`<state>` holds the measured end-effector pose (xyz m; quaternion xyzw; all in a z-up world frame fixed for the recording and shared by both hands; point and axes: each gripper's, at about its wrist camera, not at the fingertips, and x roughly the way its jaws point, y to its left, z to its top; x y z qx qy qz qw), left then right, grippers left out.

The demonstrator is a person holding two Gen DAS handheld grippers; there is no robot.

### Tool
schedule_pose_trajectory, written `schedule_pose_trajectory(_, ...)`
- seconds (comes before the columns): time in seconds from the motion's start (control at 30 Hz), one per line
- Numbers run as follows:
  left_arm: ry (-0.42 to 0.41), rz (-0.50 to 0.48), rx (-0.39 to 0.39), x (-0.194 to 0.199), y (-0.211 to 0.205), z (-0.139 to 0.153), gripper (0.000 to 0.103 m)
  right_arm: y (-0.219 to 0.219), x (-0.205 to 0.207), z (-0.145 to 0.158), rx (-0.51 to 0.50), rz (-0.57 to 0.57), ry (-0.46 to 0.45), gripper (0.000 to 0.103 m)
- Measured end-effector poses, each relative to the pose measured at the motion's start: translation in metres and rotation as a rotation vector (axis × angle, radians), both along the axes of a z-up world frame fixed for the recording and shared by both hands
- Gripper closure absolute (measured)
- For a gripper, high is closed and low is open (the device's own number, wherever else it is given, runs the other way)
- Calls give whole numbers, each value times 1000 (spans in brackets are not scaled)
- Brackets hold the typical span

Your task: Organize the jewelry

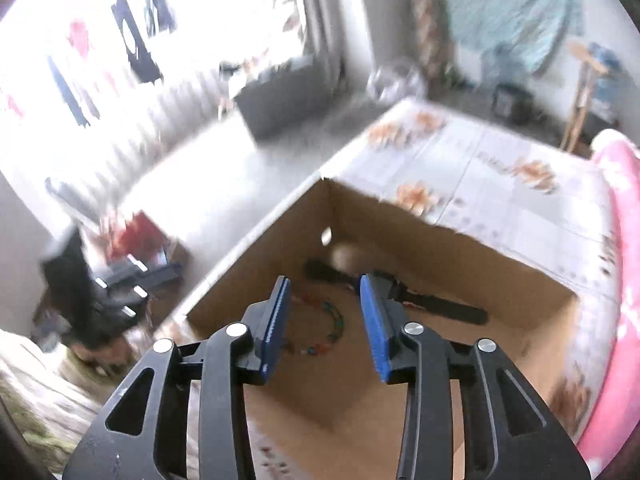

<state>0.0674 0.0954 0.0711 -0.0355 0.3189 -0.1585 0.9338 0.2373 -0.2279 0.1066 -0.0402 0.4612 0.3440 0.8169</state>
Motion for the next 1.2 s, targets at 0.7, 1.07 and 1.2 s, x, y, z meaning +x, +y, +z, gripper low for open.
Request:
schedule_pose_trajectory(0.7, 159, -270, 88, -26, -105, -47, 53, -116, -171, -93, 105, -603, 183, 59)
schedule_pose_trajectory(1.07, 177, -235, 69, -4, -110, -44, 53, -100, -132, -75, 100, -598, 18, 67)
schedule_pose_trajectory(1.2, 174, -219, 45, 10, -113, -44, 53, -102, -126, -71, 105, -614, -29, 67)
